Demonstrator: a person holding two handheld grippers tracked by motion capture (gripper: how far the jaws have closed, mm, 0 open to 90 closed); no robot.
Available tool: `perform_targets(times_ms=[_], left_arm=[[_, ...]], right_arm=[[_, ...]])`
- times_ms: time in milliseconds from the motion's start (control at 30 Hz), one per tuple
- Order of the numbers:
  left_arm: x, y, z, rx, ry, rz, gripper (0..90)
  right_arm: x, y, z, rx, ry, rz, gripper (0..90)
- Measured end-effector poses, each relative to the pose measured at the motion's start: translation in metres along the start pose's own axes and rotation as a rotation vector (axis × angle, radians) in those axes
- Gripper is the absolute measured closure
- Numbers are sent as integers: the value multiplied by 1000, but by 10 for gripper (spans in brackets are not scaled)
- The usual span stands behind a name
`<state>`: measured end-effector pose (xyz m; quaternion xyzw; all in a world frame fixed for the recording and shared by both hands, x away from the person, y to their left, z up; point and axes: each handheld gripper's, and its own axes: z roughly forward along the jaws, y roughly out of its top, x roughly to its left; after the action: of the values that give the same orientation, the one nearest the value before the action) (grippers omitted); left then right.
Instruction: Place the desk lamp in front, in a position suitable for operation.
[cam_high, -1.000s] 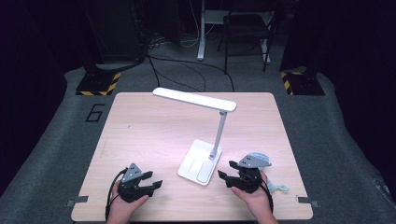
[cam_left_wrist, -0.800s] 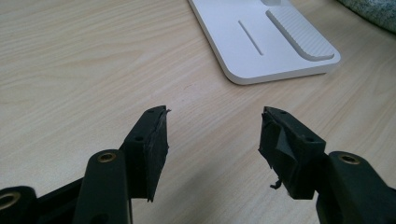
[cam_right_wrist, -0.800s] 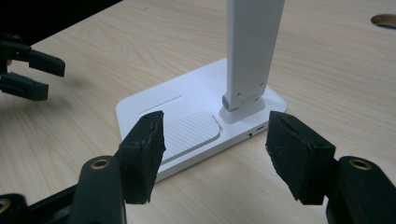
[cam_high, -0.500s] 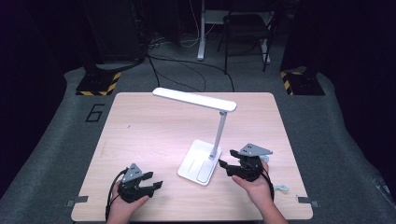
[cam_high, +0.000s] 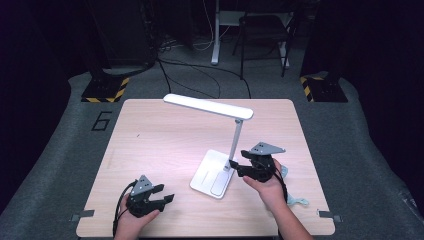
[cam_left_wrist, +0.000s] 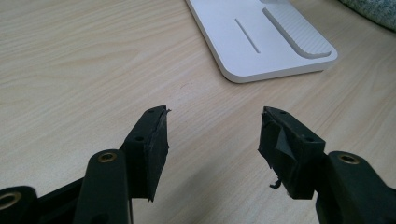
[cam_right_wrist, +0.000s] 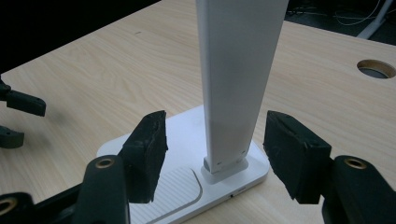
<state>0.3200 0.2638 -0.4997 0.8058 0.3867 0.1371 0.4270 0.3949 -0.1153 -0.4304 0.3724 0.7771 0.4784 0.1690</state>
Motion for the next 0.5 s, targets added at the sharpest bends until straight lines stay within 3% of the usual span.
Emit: perform_targets(times_ms=[500], left_arm=[[0,0,1,0,-2,1,419]], right_arm=[[-9,18,9,-3,5,6,397]])
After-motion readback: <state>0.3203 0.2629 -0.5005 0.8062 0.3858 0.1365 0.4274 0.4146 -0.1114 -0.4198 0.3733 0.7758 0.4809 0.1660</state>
